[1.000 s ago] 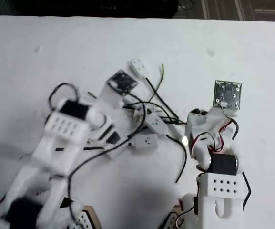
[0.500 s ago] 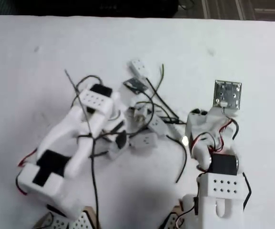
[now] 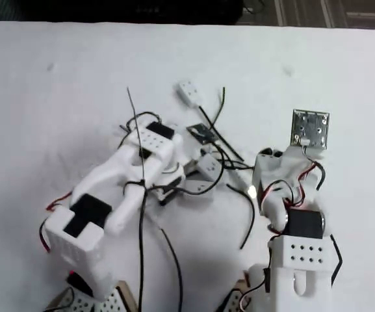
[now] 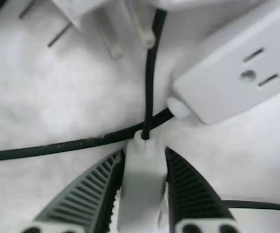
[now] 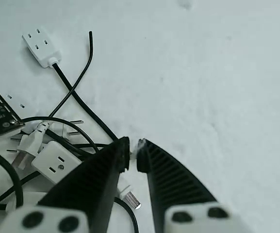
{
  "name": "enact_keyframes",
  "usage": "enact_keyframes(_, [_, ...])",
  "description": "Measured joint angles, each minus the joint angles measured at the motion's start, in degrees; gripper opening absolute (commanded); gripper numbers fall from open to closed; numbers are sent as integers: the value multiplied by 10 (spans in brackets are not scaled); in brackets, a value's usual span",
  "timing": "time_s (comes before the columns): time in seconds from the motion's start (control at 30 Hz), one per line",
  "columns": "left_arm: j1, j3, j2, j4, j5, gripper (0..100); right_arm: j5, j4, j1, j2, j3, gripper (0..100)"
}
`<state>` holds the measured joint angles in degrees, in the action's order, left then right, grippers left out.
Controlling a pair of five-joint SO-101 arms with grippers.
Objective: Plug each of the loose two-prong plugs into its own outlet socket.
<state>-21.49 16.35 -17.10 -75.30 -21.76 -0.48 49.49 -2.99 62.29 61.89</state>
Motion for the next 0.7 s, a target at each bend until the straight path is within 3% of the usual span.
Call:
enact_keyframes(0.3, [20, 1, 105, -38, 0, 22, 0, 0, 0, 0, 0, 34])
enact_keyframes(0.5, [102, -8, 236, -51, 0, 22, 0, 0, 2, 0, 0, 34])
enact_keyframes(0.7, [196, -87, 236, -52, 0, 22, 0, 7, 22, 0, 0, 34])
